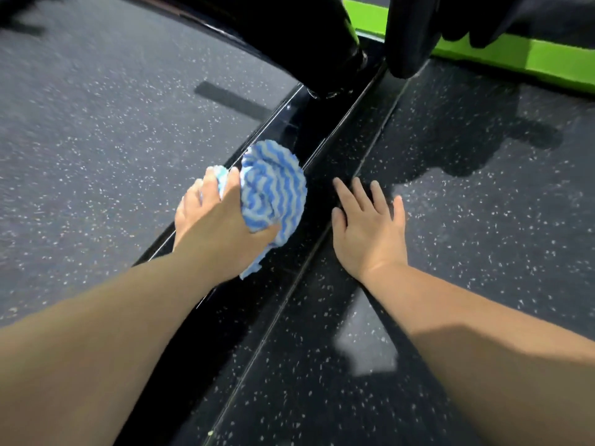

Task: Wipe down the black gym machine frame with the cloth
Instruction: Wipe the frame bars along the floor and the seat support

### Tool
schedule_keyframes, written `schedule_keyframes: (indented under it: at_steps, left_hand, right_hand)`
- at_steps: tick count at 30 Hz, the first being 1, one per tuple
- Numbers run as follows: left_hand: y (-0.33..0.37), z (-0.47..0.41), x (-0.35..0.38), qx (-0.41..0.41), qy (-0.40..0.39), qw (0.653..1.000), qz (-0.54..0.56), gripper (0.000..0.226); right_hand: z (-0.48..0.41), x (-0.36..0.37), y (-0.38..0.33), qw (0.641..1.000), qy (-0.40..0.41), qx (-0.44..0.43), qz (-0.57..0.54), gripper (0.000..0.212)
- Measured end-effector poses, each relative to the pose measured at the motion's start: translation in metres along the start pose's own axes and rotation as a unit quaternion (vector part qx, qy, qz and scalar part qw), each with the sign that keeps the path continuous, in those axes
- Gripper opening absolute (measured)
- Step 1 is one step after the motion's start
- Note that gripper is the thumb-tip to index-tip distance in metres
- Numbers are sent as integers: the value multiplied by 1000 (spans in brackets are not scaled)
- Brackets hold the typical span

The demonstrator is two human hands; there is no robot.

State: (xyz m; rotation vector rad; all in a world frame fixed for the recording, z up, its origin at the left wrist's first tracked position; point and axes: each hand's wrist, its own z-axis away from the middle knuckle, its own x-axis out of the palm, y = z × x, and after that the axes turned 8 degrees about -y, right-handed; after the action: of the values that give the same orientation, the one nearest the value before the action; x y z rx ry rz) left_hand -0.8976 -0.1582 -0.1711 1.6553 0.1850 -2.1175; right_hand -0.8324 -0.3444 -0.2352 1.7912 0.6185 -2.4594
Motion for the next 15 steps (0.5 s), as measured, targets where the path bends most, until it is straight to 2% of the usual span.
schedule_keyframes:
  at_steps: [5, 7, 8, 10, 11, 13, 15]
  left_hand:
    - [1, 8, -8, -50, -95, 994, 2, 102]
    - [0, 5, -16, -56, -107, 993, 9, 100]
    - [-1, 4, -17, -58, -107, 993, 4, 97]
    - [2, -4, -15, -63, -87, 994, -10, 95]
    - [6, -9, -14, -72, -71, 995, -6, 96]
    - [20, -31, -13, -70, -41, 997, 3, 95]
    - [32, -56, -15, -62, -28, 998, 14, 91]
  right_hand:
    - [-1, -7, 6, 996, -88, -21, -2, 53]
    - [-3, -16, 6, 994, -102, -27, -28, 54]
    - [-3, -18, 3, 994, -90, -18, -65, 54]
    - [-8, -20, -10, 980, -3, 6, -199, 49]
    - [-13, -22, -19, 961, 56, -8, -272, 46]
    - [-30, -26, -33, 927, 155, -64, -336, 43]
    - [-52, -37, -40, 912, 164, -86, -365, 43]
